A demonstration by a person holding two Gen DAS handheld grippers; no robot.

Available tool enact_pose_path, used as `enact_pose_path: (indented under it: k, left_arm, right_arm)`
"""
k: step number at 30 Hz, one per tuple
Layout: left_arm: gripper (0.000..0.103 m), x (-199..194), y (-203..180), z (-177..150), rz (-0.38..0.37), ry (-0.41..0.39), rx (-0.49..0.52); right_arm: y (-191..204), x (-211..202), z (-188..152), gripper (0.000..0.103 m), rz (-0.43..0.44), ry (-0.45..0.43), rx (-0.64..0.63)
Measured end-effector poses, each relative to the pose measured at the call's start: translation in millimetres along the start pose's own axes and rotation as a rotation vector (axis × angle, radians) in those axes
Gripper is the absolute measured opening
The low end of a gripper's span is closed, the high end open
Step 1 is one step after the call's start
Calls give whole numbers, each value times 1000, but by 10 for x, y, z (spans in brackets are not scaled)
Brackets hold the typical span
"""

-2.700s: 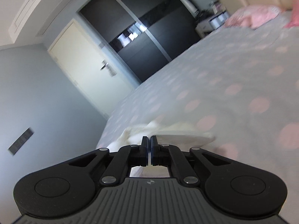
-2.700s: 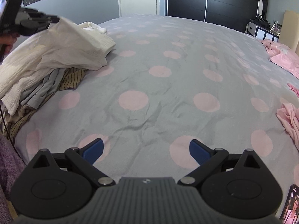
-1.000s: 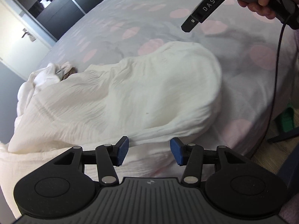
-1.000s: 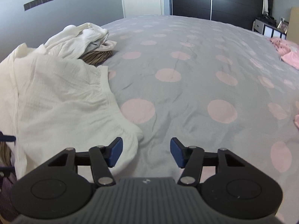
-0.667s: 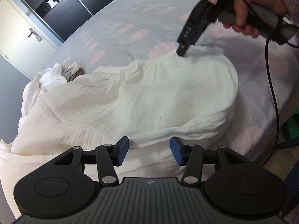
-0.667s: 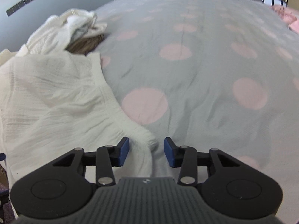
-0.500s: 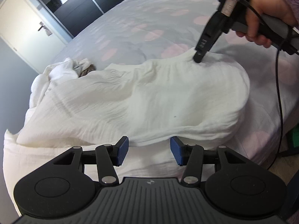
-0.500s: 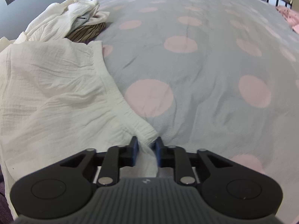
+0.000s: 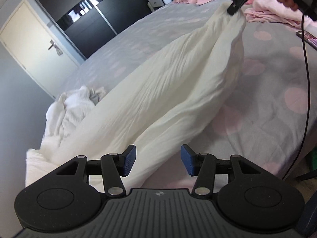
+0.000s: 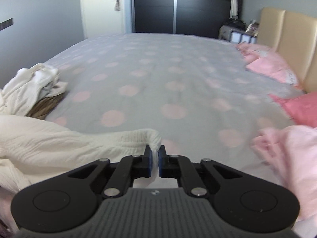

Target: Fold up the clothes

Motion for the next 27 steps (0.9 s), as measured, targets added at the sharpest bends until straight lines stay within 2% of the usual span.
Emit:
enact_pose_path:
  k: [3, 6, 14, 19, 23, 27]
  left_arm:
    - [48, -52, -103, 126, -7, -38, 52]
    - [49, -60, -194, 252, -22, -66, 97]
    - [49, 101, -293, 569, -42, -99, 174]
    - [49, 367, -271, 810, -50, -121, 215]
    - [54, 610, -331, 990, -62, -168, 283]
    - [59, 933, -438, 1168, -99, -189, 347]
  right_arm:
    - [-513, -244, 21, 7, -93, -9, 10]
    - [-1077, -520, -1, 7, -230, -24, 14]
    - [-2552, -1170, -258, 7, -514, -33, 178]
    - [-3006, -1258, -609, 7, -537, 3, 290]
    - [-3059, -1167, -802, 7, -528, 43, 318]
    - [-3020, -1070, -834, 7, -520, 61, 272]
Point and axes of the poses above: each gripper's, at about its wrist camera, not at the fingertips, and x roughly the way its jaws point, y to its left, z to its top, the point moved 7 cm from there along x, roughly the way its jaws point, and after that the axes turned 4 degrees about z, right-handed, at the moved point
